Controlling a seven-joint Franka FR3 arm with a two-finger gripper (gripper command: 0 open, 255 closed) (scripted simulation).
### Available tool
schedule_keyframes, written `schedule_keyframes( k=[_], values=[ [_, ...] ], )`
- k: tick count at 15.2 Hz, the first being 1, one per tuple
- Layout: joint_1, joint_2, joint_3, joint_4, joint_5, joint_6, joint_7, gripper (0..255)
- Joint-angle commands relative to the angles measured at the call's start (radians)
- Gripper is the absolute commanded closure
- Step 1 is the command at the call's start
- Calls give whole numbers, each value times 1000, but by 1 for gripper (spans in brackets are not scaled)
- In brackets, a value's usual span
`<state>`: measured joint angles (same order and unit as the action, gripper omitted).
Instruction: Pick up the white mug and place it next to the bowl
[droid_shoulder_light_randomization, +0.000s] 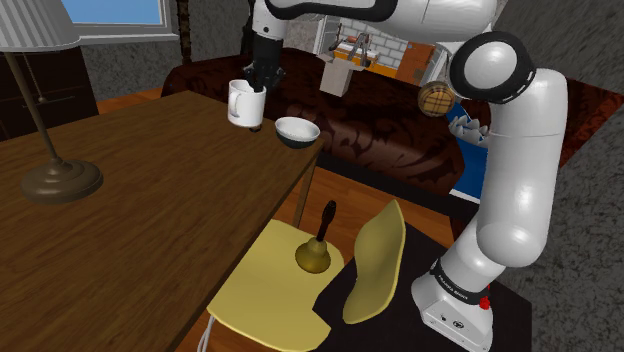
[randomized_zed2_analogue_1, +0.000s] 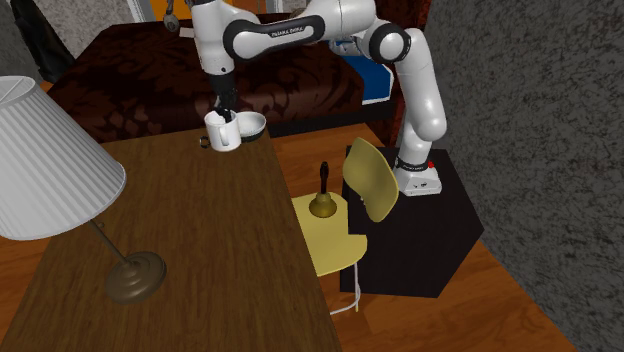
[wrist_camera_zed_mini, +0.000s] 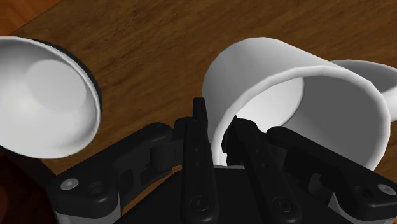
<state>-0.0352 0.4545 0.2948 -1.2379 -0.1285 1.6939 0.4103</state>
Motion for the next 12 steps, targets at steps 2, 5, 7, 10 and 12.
schedule_keyframes(
  k=[2, 5, 7, 10, 12],
  values=[
    [-26, 73, -19, 125, -8, -50, -59, 255],
    [-36, 91, -23, 126, -10, -33, -73, 255],
    [-40, 85, -23, 89, -9, -3, -72, 255],
    [-45, 79, -24, 39, -8, 41, -71, 255],
    [-47, 77, -24, 8, -8, 69, -70, 255]
  ],
)
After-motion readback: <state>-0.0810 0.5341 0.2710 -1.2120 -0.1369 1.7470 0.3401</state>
